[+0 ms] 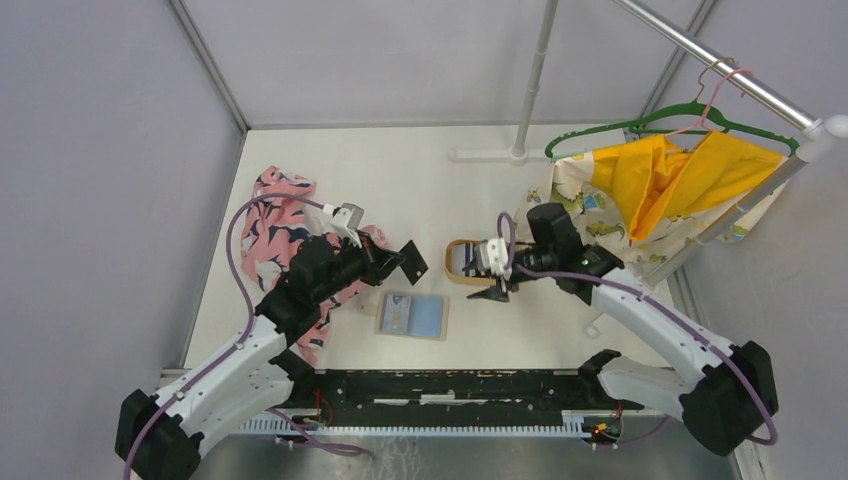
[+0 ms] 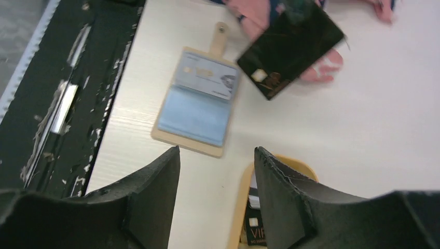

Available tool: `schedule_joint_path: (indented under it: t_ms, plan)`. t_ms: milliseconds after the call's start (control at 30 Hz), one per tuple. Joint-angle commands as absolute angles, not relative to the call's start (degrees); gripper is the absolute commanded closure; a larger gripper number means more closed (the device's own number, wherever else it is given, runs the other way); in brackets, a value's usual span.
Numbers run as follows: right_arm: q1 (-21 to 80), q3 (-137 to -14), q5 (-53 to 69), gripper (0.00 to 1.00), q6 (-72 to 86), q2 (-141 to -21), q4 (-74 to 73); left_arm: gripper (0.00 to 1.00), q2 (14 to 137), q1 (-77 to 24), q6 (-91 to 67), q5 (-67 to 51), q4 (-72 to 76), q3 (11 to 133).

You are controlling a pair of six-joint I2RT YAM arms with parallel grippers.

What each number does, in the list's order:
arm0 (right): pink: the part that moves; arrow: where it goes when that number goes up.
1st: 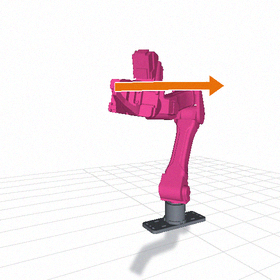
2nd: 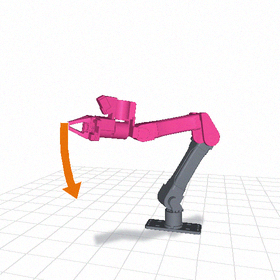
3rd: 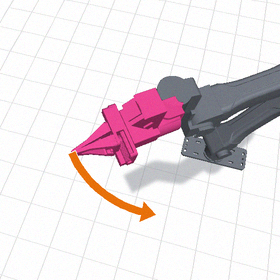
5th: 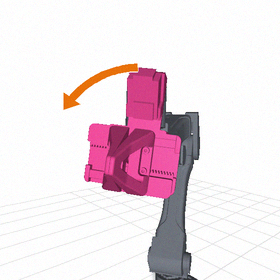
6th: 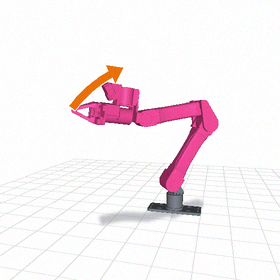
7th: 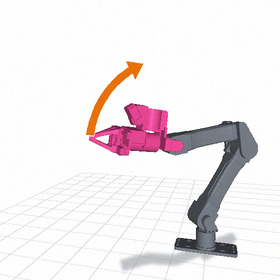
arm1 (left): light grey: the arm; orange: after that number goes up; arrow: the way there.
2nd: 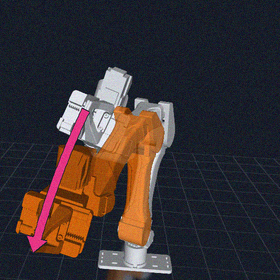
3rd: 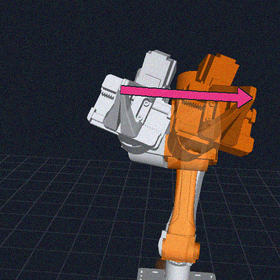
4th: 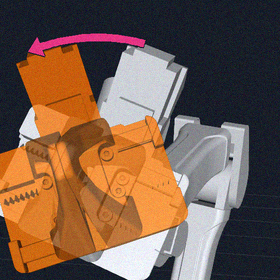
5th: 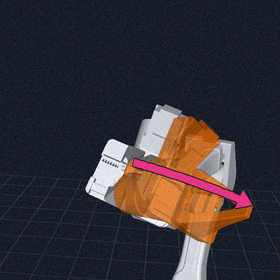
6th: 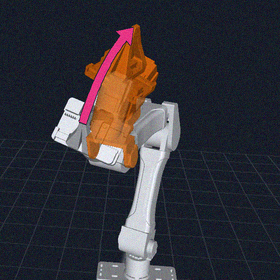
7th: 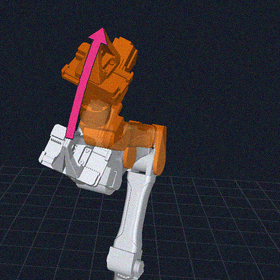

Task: Put the credit cards into the card holder
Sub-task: Insert the credit card into the card holder.

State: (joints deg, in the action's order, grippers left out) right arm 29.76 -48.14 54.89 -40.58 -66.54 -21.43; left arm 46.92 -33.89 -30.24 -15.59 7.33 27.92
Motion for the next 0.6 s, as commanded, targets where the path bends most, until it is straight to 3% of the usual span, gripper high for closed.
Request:
schedule_joint_path:
  t_ms: [0, 133, 233, 367, 567]
  plan:
    - [39.24, -41.01, 51.25, 0.4, -60.72, -62.61, -21.93, 0.98, 43.86, -33.93, -30.79, -1.16, -7.16, 30.21]
    - [53.21, -43.75, 41.18, 0.63, -65.04, -71.27, -23.52, 0.98, 42.29, -34.0, -31.09, 2.6, -10.14, 31.11]
    - [64.32, -46.73, 27.85, 0.73, -61.48, -79.0, -21.27, 0.98, 40.79, -33.93, -31.54, 3.62, -10.71, 30.79]
    - [69.91, -49.97, 19.8, 0.8, -56.11, -85.86, -20.07, 0.98, 39.15, -33.94, -32.02, 5.21, -12.09, 30.16]
    - [70.04, -48.78, 14.15, 0.81, -53.53, -89.36, -17.23, 0.98, 38.46, -33.94, -32.2, 5.05, -11.75, 29.52]
